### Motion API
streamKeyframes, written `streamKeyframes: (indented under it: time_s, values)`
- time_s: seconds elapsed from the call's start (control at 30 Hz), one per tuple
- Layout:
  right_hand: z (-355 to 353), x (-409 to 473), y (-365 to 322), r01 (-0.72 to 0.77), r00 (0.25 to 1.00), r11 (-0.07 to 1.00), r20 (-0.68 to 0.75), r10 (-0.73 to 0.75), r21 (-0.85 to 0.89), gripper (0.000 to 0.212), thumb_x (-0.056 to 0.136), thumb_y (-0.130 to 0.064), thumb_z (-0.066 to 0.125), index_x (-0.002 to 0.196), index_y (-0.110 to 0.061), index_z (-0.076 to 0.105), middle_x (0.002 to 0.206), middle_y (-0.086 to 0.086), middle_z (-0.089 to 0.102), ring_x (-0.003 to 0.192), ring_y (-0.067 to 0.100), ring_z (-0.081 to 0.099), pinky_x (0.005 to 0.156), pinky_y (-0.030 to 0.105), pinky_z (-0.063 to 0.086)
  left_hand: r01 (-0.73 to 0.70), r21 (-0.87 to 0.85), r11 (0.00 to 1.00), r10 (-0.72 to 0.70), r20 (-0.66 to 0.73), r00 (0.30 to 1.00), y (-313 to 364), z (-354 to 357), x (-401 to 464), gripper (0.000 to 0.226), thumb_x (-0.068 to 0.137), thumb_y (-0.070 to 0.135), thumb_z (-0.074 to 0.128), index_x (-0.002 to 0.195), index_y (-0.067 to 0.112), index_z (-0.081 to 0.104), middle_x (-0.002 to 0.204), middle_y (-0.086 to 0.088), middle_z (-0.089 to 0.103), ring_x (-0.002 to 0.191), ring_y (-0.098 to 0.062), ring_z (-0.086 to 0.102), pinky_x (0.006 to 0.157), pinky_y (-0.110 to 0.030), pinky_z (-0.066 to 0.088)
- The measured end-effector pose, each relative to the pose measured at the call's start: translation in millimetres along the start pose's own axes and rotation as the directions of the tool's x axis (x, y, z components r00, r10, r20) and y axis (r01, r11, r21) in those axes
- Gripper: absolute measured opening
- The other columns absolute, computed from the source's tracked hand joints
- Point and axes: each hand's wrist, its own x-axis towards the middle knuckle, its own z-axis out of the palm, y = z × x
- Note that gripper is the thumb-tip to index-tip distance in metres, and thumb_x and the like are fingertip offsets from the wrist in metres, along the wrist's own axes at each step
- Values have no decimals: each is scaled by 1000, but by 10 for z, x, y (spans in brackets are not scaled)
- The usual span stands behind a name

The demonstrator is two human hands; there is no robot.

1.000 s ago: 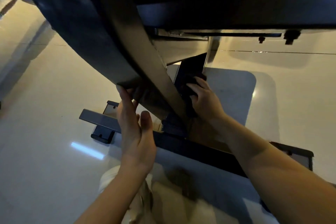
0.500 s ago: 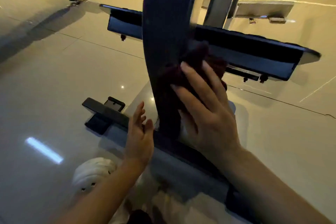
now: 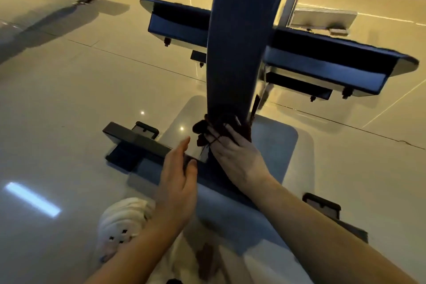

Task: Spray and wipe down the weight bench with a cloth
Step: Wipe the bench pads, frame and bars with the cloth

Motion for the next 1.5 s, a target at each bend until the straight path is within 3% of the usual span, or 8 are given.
streamKeyframes:
  time_s: [0.13,0.5,0.7,0.8,0.9,1.0,1.13,1.5]
  values:
    - [-105,70,260,-114,961,983,-234,147,146,53,101,-3,11,133,-12,53,143,-1,52,135,17,44,121,41,13,18,36,999,-18,8,1000,-7,23,-7,43,100,18,44,135,41,33,136,15,42,127,-2,40,104,-23,33]
    - [-921,470,1282,-245,714,960,-645,272,133,32,100,-20,50,129,-20,63,143,9,52,135,33,43,114,55,21,77,7,997,-77,-20,997,30,15,24,45,94,35,41,138,30,39,123,8,46,106,5,50,88,-22,45]
    - [-8,-43,351,148,980,969,-102,-171,-197,59,88,-3,30,146,-8,39,159,12,24,148,31,15,119,47,0,155,145,977,-166,68,984,-70,-7,78,46,97,21,53,140,30,38,133,15,36,128,-9,40,101,-23,32]
    - [344,-124,50,50,993,971,112,-24,-232,58,95,-12,29,147,10,18,160,19,17,146,34,4,116,30,-5,103,243,964,-134,111,985,-155,2,123,47,96,23,55,141,28,40,137,10,40,127,-10,40,103,-28,35]
    - [602,-209,-104,89,897,968,403,-181,236,56,105,-20,26,155,-11,1,163,11,2,147,27,19,120,32,12,73,305,949,-133,178,975,-256,26,132,47,95,23,56,141,26,43,137,6,44,125,-13,43,105,-37,39]
    - [611,-200,-136,103,891,850,331,-309,518,56,105,-20,26,155,-16,2,163,2,0,146,23,21,120,42,19,56,324,945,-132,220,966,-327,45,130,45,96,26,55,140,27,45,133,8,46,119,-12,46,103,-43,42]
    - [453,-382,-130,74,975,817,130,-179,572,38,86,-22,44,109,-12,73,120,9,68,118,30,58,105,46,43,10,383,924,-121,267,956,-357,79,139,48,89,42,43,136,31,46,125,9,50,110,-12,50,92,-44,48]
    - [592,-2131,59,-125,937,752,326,-125,648,62,62,-20,88,118,-22,61,146,14,46,125,42,51,95,59,48,-265,701,662,-327,589,739,-216,634,40,57,95,45,25,151,34,23,158,5,23,144,-22,21,118,-39,15]
